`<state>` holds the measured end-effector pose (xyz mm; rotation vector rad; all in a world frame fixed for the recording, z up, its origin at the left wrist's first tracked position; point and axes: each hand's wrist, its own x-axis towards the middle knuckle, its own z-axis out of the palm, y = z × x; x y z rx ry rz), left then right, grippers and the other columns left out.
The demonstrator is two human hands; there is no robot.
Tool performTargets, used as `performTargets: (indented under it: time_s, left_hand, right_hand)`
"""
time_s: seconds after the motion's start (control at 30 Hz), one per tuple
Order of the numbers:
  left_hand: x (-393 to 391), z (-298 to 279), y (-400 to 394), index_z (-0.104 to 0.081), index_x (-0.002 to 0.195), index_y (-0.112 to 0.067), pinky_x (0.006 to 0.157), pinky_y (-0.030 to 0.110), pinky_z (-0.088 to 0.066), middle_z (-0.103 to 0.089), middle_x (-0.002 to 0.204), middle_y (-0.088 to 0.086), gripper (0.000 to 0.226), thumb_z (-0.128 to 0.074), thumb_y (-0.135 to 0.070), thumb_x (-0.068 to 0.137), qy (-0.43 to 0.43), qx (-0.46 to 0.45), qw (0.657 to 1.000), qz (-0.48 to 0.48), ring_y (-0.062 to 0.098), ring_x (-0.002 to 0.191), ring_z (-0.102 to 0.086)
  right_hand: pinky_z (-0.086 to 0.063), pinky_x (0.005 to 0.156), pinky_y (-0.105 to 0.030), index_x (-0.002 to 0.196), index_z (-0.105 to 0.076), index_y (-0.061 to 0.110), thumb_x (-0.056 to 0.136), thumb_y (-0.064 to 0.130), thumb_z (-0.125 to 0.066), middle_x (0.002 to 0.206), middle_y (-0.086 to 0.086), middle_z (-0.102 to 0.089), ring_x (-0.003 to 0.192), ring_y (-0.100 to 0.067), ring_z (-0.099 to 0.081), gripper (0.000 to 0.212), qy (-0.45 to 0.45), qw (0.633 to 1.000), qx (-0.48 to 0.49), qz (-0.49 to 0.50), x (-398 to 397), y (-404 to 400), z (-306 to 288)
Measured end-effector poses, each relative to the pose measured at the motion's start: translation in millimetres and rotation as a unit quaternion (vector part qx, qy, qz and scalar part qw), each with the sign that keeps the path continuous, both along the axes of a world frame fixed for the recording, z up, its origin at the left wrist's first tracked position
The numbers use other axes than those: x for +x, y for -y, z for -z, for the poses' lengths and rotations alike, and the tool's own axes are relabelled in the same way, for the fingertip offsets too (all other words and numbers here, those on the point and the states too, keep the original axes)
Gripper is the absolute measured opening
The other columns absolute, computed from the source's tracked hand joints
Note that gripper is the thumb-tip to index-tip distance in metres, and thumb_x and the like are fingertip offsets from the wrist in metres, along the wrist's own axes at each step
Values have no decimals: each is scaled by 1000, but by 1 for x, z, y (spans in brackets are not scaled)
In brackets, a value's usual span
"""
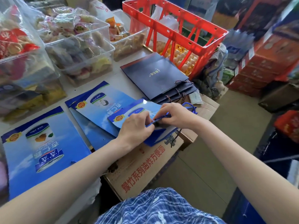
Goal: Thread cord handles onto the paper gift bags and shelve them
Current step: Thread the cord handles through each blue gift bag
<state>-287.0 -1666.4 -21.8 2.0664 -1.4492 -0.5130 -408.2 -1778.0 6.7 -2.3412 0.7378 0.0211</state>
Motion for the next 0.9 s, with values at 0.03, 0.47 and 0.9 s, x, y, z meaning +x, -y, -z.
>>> performTargets:
  time_s: [0.03,0.47,0.9]
  left_hand:
    - [-4,-8,4,-56,77,-14,71,29,-36,-66,86,3,9,-59,-21,81,4,0,1000,-5,24,83,-55]
    - [-52,-69,30,-47,58,-18,61,3,-40,-69,85,-13,27,-62,-3,74,-164,-104,981,16,0,74,-61]
    - [-91,-7,50,-51,66,-19,56,23,-37,-57,69,0,22,-66,-15,81,-175,-17,984,30,12,66,-51]
  right_hand:
    - [-42,77,-21,97,-74,11,82,5,-66,94,-8,-63,85,-17,-56,18,13,1000,-7,9,-6,3,-4]
    - [-34,75,-9,72,-71,20,70,26,-78,80,13,-52,84,-7,-47,9,273,939,-153,142,-82,12,-61]
    - [-38,94,-44,82,-76,19,71,37,-78,76,14,-40,94,-13,-39,21,27,969,-88,231,-112,8,-9]
